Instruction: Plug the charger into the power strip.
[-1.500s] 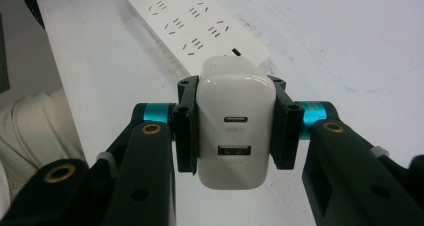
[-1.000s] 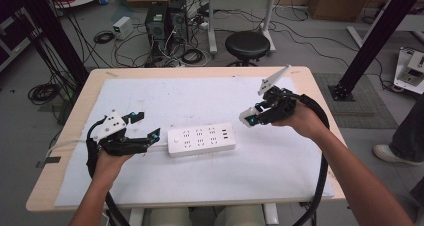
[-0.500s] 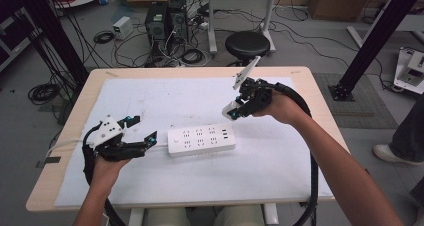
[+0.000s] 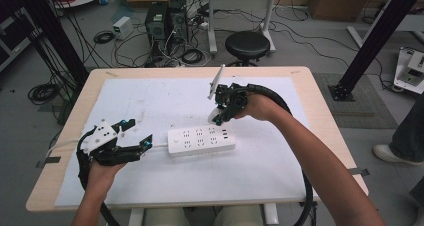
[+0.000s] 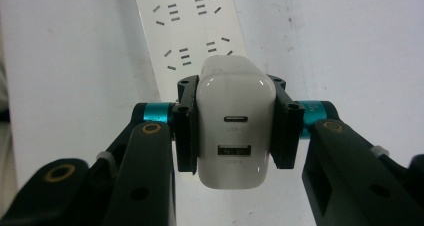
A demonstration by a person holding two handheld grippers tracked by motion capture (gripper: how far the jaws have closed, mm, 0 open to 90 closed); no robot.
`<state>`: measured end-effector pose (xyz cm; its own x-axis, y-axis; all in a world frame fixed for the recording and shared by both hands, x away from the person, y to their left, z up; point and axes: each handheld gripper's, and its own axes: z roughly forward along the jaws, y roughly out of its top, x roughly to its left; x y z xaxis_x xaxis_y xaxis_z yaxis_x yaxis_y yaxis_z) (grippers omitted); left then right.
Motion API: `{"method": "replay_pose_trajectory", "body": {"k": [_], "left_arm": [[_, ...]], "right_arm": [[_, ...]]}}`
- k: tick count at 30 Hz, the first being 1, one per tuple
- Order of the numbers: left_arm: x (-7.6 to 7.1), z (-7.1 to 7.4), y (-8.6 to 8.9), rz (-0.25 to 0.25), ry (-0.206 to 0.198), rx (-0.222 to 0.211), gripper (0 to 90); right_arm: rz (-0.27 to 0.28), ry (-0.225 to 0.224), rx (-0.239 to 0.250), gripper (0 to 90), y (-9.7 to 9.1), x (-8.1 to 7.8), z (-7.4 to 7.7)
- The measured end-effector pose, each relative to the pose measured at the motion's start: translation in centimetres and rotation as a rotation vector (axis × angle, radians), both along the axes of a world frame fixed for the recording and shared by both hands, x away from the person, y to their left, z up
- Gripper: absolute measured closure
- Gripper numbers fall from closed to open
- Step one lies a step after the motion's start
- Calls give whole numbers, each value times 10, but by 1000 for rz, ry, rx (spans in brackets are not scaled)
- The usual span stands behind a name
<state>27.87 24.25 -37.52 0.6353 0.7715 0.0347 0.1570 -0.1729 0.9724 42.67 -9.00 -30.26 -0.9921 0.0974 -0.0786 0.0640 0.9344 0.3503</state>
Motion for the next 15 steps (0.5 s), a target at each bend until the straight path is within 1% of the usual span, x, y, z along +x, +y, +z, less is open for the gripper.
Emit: {"method": "replay_pose_trajectory", "body": {"k": [1,2,3,6,11,15], "left_arm": [[0,0,1,1,0,-1,211],[0,0,1,1,0,-1,211],[-1,-1,3,5,-1,-3,212],[-2,-2,6,7,0,-3,211],[-5,-4,11,16,3,-3,211],[-6,-5,14,19,4,-6,211]], "right_arm": [[5,-5,-10,637,3,1,-2],[5,-5,-10,637,3,1,-2],[36,-10,-38,637,7,2,-9],[53,-14,-70,637,10,2,-15],[82,-13,-106,637,19,2,-25],[102,-20,-145,637,26,3,-34]]}}
